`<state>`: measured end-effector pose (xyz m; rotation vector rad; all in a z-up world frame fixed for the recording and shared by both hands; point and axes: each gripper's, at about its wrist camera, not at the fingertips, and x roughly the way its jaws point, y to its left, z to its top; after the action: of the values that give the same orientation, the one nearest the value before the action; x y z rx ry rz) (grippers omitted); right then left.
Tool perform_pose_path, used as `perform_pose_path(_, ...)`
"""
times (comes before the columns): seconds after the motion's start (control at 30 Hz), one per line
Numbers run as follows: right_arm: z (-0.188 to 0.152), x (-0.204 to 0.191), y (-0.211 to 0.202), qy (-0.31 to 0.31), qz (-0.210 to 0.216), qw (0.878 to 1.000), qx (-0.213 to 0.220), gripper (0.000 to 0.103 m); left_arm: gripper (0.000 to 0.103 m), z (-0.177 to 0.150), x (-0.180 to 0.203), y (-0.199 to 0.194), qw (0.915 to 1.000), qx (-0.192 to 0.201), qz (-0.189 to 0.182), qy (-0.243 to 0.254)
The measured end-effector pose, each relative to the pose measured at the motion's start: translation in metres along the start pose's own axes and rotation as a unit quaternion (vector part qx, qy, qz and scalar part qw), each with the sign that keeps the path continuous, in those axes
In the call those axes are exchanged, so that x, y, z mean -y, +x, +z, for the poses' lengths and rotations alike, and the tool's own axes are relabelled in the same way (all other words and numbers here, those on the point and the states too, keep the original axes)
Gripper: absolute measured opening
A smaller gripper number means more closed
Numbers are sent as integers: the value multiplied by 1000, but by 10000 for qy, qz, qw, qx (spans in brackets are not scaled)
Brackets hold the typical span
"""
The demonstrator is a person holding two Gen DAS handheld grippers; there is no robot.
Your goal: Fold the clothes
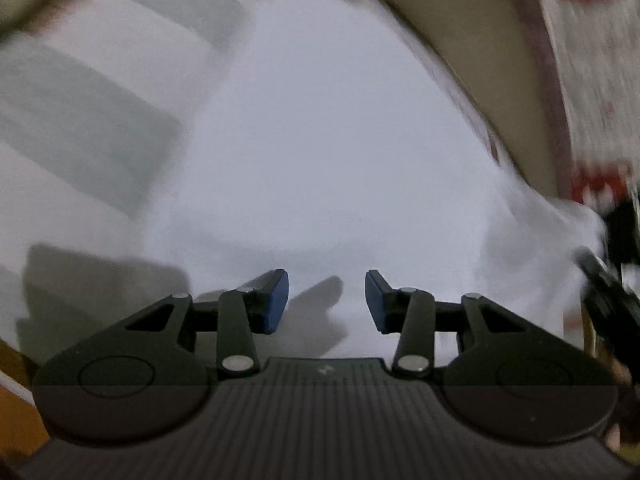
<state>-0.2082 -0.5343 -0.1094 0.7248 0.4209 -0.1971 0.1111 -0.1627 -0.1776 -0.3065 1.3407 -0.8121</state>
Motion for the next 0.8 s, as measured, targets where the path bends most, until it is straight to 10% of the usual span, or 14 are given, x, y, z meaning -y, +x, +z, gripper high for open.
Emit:
perform_pose_path(0.13,22,-69,35,-450,1063,9919,-537,11,44,23,-26,-28,9956,713,-421,-440)
perform_pose_path(0.27,8,-129,92,-1087,1659,9687,-1494,8,44,22,-43,-23,9918,579,-950,-635)
perform_pose_path(0.47,-71,-135,160,-1749,713,9440,-2705,12,46,21,-45,-12,9901,451,-1179,-620)
perform_pose_path(0.67,-89,-135,118,-2482,452,9380,-2376,45,46,18,-40,-9,9921,250,-1129,-478)
perform_pose_path(0.8,-96,-142,99,-3540,126,9061,-2311,46,50,19,-32,-5,9945,241,-985,-257)
